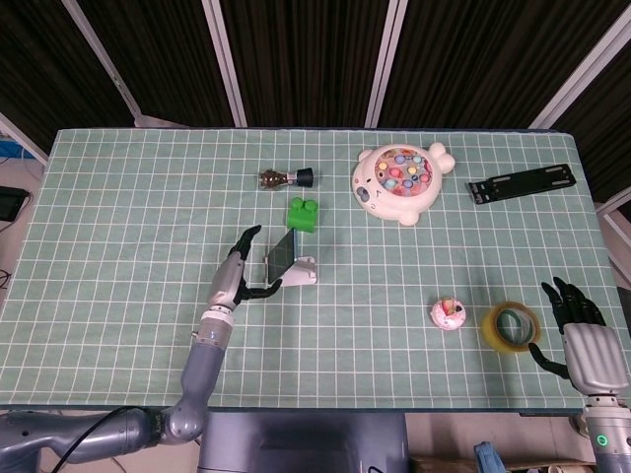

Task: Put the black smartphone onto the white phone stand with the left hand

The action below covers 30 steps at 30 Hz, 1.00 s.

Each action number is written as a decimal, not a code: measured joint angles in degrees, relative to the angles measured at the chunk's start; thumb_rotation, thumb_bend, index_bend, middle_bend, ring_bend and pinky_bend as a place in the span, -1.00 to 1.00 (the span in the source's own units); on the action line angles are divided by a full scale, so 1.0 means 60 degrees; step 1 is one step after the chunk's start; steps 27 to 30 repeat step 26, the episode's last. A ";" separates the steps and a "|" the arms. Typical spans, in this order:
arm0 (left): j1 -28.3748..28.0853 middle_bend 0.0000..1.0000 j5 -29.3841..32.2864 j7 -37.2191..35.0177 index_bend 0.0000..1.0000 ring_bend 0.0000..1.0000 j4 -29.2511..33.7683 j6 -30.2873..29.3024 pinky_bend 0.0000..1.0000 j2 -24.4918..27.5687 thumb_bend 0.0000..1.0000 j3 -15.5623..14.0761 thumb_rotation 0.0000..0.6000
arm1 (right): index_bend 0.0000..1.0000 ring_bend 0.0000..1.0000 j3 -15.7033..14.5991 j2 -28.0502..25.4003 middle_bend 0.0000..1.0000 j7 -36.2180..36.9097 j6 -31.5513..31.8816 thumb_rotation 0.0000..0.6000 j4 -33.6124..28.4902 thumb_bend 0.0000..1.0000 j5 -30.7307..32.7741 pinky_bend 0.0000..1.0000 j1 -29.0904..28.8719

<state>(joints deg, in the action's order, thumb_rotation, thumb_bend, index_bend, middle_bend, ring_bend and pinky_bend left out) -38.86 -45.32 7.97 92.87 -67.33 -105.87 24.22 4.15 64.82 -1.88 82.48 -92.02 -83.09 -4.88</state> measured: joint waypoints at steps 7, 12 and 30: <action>0.0727 -1.00 -0.2259 0.0528 -1.00 -1.00 0.0891 -0.0656 -1.00 0.1601 -0.83 -0.1476 1.00 | -0.87 -1.00 -0.0008 0.0006 -1.00 -0.0026 0.0022 1.00 0.0004 -0.28 -0.0017 -0.70 0.0010; 0.1468 -1.00 -0.4381 0.1234 -1.00 -1.00 0.1315 -0.1430 -1.00 0.3378 -0.87 -0.3008 1.00 | -0.87 -1.00 -0.0010 0.0009 -1.00 -0.0051 0.0041 1.00 -0.0004 -0.27 -0.0029 -0.70 0.0016; 0.4750 -1.00 -0.7354 0.0644 -1.00 -1.00 -0.0427 -0.5098 -1.00 0.5673 -0.87 -0.5382 1.00 | -0.87 -1.00 -0.0040 0.0026 -1.00 -0.0008 0.0123 1.00 0.0051 -0.28 -0.0137 -0.70 0.0044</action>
